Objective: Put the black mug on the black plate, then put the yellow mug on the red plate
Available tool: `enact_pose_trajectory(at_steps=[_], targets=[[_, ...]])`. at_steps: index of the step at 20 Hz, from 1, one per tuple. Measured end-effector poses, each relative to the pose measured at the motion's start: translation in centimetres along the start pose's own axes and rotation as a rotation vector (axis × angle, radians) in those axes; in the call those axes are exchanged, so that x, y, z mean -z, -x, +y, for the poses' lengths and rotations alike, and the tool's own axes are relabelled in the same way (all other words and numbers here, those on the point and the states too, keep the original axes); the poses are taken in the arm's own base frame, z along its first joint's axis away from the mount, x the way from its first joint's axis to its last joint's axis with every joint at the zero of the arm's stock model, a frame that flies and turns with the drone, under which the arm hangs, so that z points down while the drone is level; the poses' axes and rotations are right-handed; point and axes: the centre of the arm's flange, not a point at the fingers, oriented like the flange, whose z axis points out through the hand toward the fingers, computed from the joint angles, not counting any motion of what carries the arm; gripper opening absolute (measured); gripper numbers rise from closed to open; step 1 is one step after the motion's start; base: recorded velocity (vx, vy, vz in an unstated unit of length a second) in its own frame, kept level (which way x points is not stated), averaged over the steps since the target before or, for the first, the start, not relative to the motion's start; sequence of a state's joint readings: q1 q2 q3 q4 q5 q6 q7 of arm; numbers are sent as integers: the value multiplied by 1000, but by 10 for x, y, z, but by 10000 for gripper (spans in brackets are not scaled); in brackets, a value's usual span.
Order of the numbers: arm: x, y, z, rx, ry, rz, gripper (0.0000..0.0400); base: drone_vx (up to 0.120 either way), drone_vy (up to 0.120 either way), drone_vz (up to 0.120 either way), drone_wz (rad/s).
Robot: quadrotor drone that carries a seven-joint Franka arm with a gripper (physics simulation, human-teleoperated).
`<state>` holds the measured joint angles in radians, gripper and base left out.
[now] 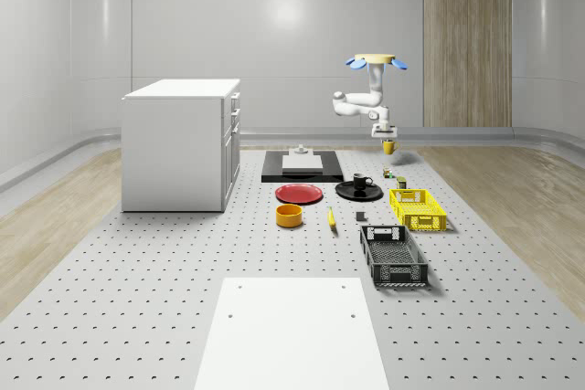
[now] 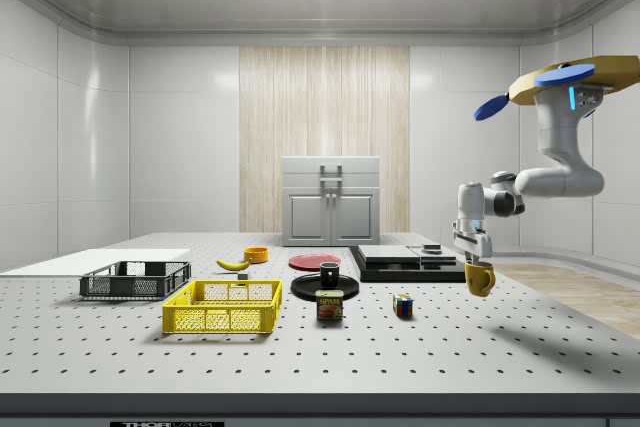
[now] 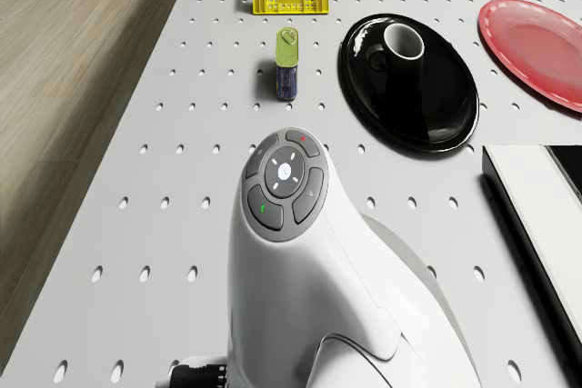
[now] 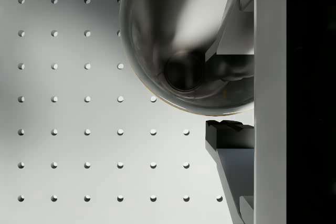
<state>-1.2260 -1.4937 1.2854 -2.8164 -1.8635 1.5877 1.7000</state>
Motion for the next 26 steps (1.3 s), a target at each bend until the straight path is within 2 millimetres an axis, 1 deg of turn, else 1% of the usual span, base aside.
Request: enact_pose_trajectory(at_steps=[7, 9, 26], targets=[[3, 0, 0, 0, 0, 0, 110, 0, 0, 120, 0], [3, 0, 0, 0, 0, 0, 110, 80, -100, 80, 0], [3, 0, 0, 0, 0, 0, 110, 120, -120, 0, 0]])
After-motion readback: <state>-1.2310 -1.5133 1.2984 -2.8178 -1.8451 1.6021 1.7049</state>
